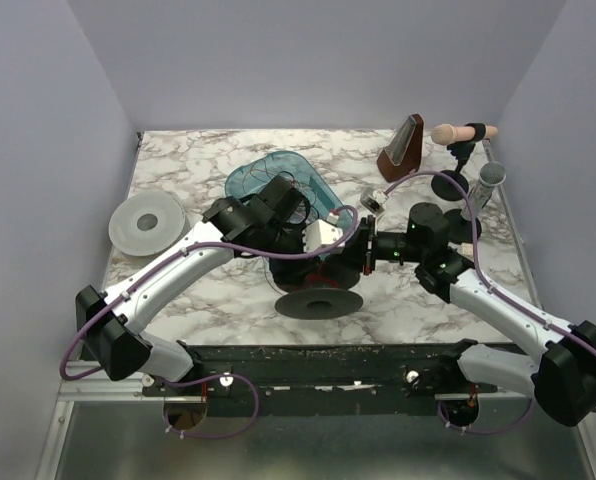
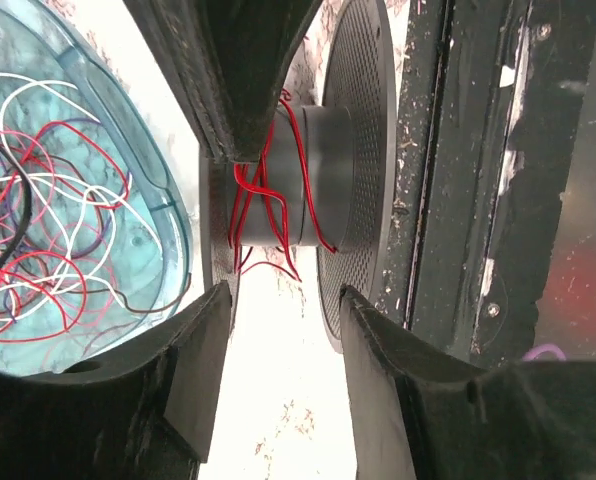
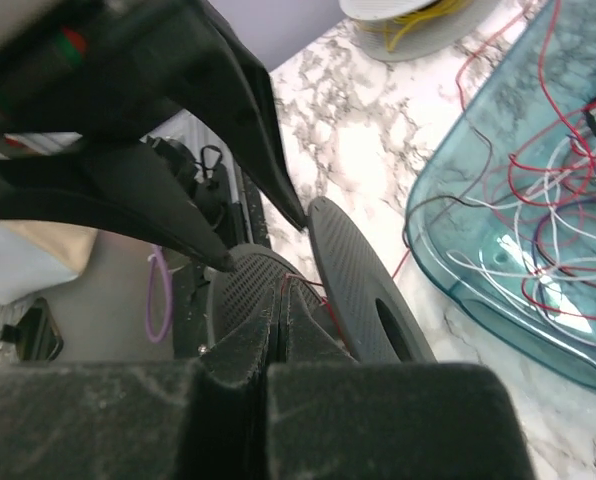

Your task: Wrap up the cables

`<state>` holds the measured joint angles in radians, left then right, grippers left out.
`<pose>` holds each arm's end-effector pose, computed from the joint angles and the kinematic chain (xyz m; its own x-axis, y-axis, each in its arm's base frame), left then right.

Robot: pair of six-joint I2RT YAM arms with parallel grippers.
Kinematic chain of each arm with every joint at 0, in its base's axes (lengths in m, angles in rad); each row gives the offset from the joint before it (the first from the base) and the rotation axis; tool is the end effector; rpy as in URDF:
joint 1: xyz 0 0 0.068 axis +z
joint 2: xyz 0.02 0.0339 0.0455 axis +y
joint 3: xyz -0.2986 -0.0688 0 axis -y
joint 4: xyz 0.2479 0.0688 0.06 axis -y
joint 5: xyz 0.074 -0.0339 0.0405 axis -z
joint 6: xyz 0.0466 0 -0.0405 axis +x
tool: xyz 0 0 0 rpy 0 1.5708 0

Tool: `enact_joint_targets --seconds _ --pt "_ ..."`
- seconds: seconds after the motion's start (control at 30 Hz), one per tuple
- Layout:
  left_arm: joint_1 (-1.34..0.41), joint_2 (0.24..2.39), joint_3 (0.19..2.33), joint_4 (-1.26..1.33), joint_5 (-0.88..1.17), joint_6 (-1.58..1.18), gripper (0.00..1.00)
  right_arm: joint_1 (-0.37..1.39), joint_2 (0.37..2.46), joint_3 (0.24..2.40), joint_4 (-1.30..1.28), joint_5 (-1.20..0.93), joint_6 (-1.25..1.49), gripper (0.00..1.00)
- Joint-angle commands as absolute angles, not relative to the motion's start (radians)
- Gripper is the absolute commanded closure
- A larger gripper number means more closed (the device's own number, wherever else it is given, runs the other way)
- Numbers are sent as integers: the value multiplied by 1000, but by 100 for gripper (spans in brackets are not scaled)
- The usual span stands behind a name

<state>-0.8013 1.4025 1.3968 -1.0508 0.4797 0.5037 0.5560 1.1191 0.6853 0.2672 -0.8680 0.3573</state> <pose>0.1759 -0.2125 0.3660 -0.1467 0.7669 -0.6248 0.9888 0.0959 -0.1145 0.1872 0.1582 0.3151 -0.4748 -0.0289 -0.8796 -0.8691 0.1729 0.4634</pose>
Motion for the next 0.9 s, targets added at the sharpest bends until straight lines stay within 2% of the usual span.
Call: enact_joint_targets --seconds 0.0,0.13,0.33,0.43,0.5,0.87 --pt "-807 1422 1489 -1060 488 467 41 558 1094 635 255 -744 385 99" --pt "-789 1433 1551 -999 469 359 23 560 1046 582 276 -615 443 99" --pt "-787 1445 1611 -1032 563 377 20 568 983 572 249 -584 417 99" --pt "-785 1453 1565 -962 505 403 11 568 985 560 229 -575 408 99" --pt "-785 1477 1530 -911 448 400 1 568 976 532 250 -555 428 99" --pt "-807 1517 1440 -689 485 157 2 580 917 466 258 -437 537 99"
